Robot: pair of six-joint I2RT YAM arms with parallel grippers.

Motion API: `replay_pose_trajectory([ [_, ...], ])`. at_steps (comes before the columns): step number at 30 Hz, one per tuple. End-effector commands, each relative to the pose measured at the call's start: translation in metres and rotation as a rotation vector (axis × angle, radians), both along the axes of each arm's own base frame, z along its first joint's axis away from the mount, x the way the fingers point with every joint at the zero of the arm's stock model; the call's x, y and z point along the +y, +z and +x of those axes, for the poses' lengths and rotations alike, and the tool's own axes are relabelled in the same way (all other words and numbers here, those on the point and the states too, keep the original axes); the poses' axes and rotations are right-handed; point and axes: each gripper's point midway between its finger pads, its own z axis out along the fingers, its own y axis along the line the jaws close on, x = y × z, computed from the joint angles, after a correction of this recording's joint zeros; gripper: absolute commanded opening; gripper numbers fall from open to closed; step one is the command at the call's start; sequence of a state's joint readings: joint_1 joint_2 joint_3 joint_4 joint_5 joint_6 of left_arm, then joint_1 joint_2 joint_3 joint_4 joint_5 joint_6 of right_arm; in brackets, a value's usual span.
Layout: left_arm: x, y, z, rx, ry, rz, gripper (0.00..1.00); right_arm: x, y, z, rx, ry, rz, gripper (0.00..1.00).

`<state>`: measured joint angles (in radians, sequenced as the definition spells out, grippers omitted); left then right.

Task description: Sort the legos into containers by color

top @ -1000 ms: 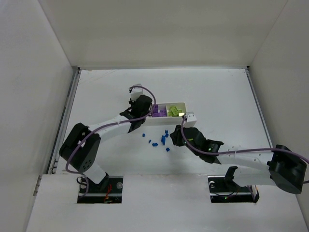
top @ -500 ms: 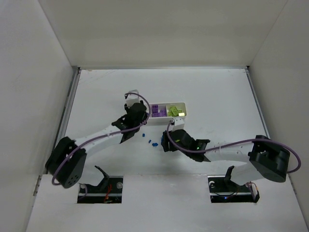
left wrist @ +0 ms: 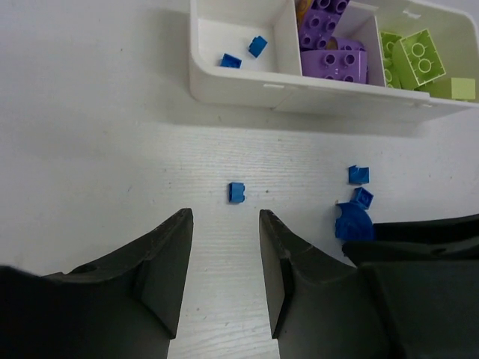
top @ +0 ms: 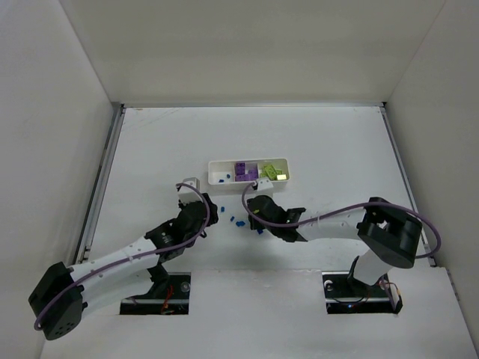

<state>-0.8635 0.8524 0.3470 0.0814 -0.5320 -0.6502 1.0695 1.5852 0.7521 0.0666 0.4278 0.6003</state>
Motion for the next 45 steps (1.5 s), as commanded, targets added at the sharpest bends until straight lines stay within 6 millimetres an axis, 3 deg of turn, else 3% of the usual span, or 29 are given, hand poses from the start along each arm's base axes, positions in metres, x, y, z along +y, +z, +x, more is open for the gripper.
replay_pose_trajectory([
  [1,-0.001,-0.003,-0.006,0.011,0.013,-0.045,0.38,0.003,0.007,0.011,-0.012,-0.05,-0.008,0.38],
  [5,-0.002,-0.013,-0.01,0.017,0.002,-0.027,0.38,0.002,0.016,0.019,-0.039,-0.088,-0.005,0.17],
  [11,0.009,-0.023,-0.012,0.01,0.034,-0.048,0.38,0.021,0.069,0.029,-0.101,-0.063,0.074,0.15],
  [13,0.014,-0.024,-0.011,0.005,0.052,-0.075,0.38,0.036,0.086,0.041,-0.127,-0.043,0.106,0.15],
  [18,0.022,-0.026,-0.014,0.003,0.063,-0.1,0.38,0.062,0.114,0.094,-0.21,-0.049,0.13,0.16],
  [23,0.017,-0.03,-0.019,0.024,0.033,-0.104,0.38,0.078,0.112,0.134,-0.22,-0.064,0.145,0.17],
  [26,0.017,-0.032,-0.017,0.032,0.039,-0.097,0.38,0.09,0.106,0.146,-0.204,-0.056,0.151,0.17],
  [30,0.016,-0.034,-0.013,0.036,0.035,-0.06,0.38,0.1,0.102,0.15,-0.197,-0.046,0.15,0.21],
  [33,0.014,-0.039,-0.009,0.052,0.036,-0.032,0.38,0.1,0.107,0.15,-0.206,-0.051,0.161,0.4],
  [35,0.01,-0.041,-0.009,0.061,0.028,-0.018,0.38,0.096,0.114,0.148,-0.219,-0.054,0.168,0.44],
  [39,0.002,-0.041,-0.004,0.057,0.018,-0.016,0.38,0.072,0.134,0.136,-0.258,-0.081,0.195,0.43],
  [45,-0.014,-0.038,0.008,0.056,0.004,0.005,0.38,0.031,0.131,0.09,-0.27,-0.102,0.244,0.24],
])
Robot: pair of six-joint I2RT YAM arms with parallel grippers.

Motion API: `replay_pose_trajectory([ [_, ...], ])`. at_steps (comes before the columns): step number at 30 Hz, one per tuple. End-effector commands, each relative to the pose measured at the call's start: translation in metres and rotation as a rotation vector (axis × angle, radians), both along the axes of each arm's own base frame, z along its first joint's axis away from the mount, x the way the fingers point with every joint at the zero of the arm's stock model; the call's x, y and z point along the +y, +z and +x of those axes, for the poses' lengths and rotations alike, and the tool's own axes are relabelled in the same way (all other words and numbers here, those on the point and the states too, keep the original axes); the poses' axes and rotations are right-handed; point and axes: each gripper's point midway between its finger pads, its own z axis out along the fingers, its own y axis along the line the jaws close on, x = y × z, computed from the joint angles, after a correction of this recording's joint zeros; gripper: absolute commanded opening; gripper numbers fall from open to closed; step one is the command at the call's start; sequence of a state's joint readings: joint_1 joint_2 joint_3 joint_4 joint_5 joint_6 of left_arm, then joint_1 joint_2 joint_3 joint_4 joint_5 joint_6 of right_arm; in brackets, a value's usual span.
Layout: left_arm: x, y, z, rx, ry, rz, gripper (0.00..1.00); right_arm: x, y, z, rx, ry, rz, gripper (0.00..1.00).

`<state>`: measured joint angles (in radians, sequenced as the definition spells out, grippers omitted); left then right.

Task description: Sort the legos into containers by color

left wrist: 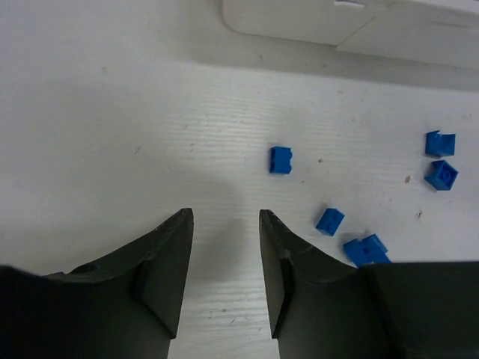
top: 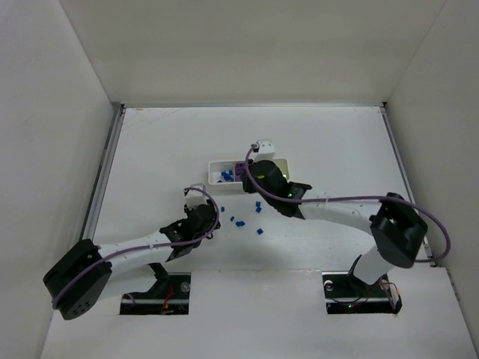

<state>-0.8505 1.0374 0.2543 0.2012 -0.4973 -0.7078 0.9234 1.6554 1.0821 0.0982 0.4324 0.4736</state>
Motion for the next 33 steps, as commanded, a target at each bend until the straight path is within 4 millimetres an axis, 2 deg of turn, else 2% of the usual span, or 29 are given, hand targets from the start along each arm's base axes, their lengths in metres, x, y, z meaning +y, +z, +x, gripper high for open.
replay_pose_trajectory([
  [1,-0.023,0.025,0.021,-0.07,-0.013,-0.044,0.37,-0.011,0.019,-0.023,-0.055,-0.011,0.101,0.23],
  [8,-0.035,0.006,0.039,-0.032,-0.007,0.038,0.3,-0.042,-0.021,-0.081,0.012,0.017,0.101,0.24],
  [16,-0.04,-0.005,0.049,-0.013,0.007,0.082,0.28,-0.047,-0.059,-0.128,0.075,0.097,0.058,0.33],
  [22,-0.04,-0.012,0.047,0.012,0.016,0.119,0.25,-0.052,-0.077,-0.139,0.098,0.095,0.041,0.34],
  [27,-0.042,-0.007,0.047,-0.012,0.031,0.13,0.34,-0.053,-0.078,-0.142,0.096,0.104,0.058,0.36],
  [33,-0.051,-0.011,0.055,-0.009,0.027,0.143,0.32,-0.049,-0.075,-0.141,0.087,0.114,0.07,0.36],
])
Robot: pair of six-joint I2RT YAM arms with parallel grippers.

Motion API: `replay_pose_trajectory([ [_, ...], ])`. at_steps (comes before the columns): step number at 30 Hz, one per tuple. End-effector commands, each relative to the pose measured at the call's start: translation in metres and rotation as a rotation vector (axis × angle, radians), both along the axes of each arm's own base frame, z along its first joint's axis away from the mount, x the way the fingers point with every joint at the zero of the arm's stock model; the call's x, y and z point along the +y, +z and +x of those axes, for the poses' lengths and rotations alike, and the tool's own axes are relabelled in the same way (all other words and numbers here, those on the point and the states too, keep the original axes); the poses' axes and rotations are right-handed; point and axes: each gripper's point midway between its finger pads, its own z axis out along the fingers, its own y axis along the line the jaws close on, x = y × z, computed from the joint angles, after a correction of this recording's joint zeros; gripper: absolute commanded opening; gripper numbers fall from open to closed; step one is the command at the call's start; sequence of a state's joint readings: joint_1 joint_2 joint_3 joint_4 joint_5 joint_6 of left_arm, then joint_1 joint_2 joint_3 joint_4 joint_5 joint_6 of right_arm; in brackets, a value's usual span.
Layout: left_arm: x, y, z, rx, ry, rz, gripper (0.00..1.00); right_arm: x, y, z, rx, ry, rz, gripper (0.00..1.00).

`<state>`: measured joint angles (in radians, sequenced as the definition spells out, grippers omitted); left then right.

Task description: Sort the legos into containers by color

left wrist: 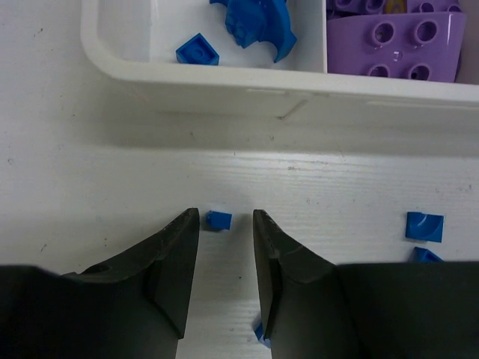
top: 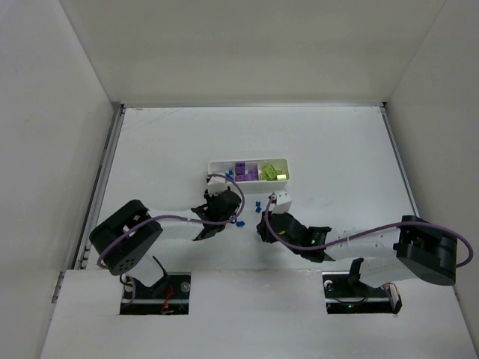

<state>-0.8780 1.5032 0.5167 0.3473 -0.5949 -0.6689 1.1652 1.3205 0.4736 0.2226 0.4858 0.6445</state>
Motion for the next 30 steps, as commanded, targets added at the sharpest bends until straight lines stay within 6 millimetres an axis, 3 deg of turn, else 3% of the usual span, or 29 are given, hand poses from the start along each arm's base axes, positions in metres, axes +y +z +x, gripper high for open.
replay_pose_trajectory([
  [1,-0.004,-0.002,0.004,0.007,0.004,0.028,0.3,0.012,0.017,0.004,-0.033,-0.007,0.084,0.36],
  [7,0.002,-0.003,0.006,0.002,0.023,0.057,0.26,0.01,0.015,0.004,-0.03,-0.009,0.085,0.36],
  [13,0.002,0.0,0.003,-0.008,0.007,0.063,0.11,0.008,0.017,0.003,-0.033,-0.013,0.085,0.36],
  [20,-0.001,0.058,0.004,-0.103,-0.016,-0.037,0.1,-0.001,0.005,-0.006,0.014,0.011,0.021,0.46],
  [23,0.001,0.082,0.015,-0.138,-0.02,-0.083,0.11,-0.003,-0.003,-0.01,0.039,0.025,-0.026,0.49],
  [30,0.007,0.101,0.057,-0.15,-0.001,-0.16,0.11,0.005,-0.012,-0.014,0.066,0.055,-0.062,0.51],
])
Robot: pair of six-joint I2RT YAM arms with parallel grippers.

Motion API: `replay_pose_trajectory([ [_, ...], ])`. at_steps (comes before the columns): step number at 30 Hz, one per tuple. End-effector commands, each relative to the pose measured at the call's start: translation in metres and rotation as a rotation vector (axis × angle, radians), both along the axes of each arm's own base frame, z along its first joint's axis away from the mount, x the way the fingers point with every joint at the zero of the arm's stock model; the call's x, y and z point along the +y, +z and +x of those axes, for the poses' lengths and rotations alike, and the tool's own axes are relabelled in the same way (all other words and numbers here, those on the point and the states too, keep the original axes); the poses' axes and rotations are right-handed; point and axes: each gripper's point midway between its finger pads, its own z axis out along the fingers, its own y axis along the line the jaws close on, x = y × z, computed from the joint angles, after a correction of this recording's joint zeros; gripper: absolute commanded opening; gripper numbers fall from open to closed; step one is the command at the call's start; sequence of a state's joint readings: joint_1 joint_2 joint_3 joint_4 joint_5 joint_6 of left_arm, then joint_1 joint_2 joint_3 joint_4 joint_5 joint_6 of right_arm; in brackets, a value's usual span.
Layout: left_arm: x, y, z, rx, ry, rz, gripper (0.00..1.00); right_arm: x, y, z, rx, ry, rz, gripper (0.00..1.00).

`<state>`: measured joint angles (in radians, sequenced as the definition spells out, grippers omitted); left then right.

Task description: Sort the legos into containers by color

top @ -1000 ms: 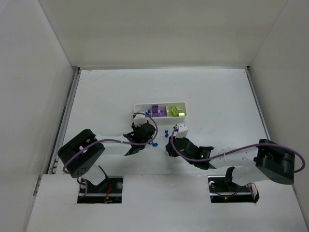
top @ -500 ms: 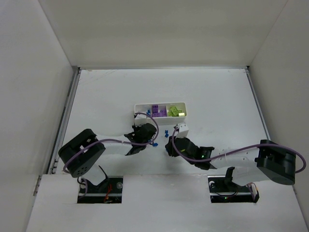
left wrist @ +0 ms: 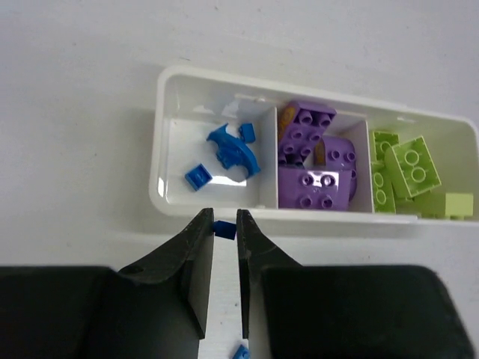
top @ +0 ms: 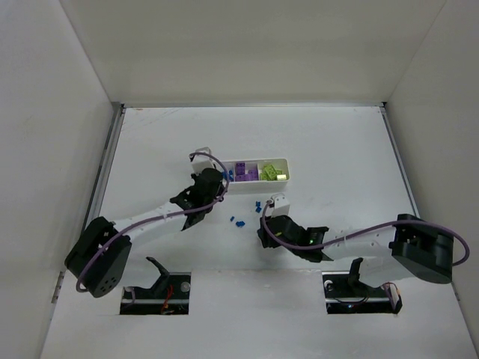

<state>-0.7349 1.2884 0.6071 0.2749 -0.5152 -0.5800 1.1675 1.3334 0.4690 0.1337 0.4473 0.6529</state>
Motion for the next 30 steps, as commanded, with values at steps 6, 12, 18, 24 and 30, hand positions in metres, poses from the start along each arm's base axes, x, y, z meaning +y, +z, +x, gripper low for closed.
replay_pose_trajectory([
  [6,-0.01,0.008,0.046,0.005,-0.036,-0.053,0.12,0.024,-0.001,0.004,0.004,0.043,-0.056,0.48],
  [12,-0.012,-0.008,0.064,0.041,-0.023,-0.023,0.15,0.021,-0.004,0.012,-0.016,0.012,-0.095,0.43],
  [18,-0.007,-0.006,0.065,0.03,0.006,-0.009,0.39,0.018,-0.004,0.011,-0.014,0.01,-0.104,0.36],
  [24,0.004,0.03,0.044,-0.064,0.001,-0.042,0.46,0.02,-0.001,0.013,-0.018,0.007,-0.091,0.23],
  [30,0.016,0.029,-0.005,-0.099,-0.05,-0.072,0.45,0.037,0.043,0.027,-0.074,0.012,0.006,0.22],
])
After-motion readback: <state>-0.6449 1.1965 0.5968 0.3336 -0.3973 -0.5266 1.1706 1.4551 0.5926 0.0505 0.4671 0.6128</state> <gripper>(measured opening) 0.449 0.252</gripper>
